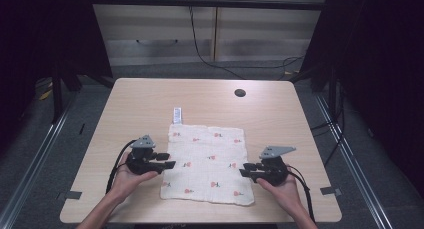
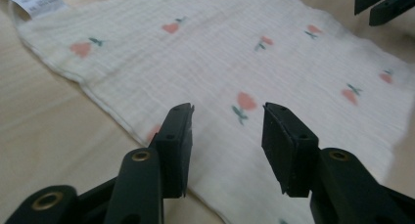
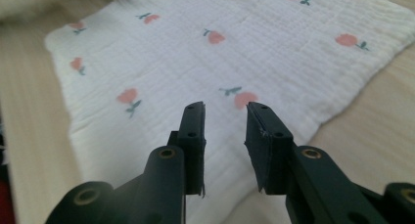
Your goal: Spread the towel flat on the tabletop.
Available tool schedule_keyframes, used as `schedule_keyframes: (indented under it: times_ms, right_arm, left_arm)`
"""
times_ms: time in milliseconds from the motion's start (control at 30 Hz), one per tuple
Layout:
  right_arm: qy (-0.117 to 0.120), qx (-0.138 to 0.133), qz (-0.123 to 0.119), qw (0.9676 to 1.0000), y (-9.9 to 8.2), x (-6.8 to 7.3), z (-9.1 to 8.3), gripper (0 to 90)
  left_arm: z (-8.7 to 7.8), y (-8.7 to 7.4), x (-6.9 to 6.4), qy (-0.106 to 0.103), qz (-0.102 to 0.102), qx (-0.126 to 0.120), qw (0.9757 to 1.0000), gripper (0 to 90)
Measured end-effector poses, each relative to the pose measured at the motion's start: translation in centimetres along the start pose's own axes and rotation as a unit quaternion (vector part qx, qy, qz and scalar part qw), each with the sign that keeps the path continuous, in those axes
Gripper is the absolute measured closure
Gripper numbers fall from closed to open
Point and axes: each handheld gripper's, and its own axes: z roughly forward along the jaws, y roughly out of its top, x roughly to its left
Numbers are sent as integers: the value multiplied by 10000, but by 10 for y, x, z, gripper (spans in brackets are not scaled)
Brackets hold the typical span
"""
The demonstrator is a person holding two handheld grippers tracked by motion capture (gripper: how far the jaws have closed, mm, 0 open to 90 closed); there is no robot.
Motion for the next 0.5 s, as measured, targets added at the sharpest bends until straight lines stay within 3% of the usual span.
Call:
schedule_keyframes:
  times_ms: [167,233,433,500]
  right_arm:
    - [-120,171,28,9998,13,-14,26,701]
    - [-114,201,77,9997,14,-18,32,702]
    - [-115,333,67,9994,10,-18,38,698]
    - [-62,302,125,9994,9,-19,38,698]
  left_arm:
    - [17,1,7,37,49,212,9998,532]
    - [22,-2,6,108,195,398,9990,532]
    - [19,-11,-2,-19,376,256,9990,534]
    - [17,-15,-2,-131,325,200,9992,534]
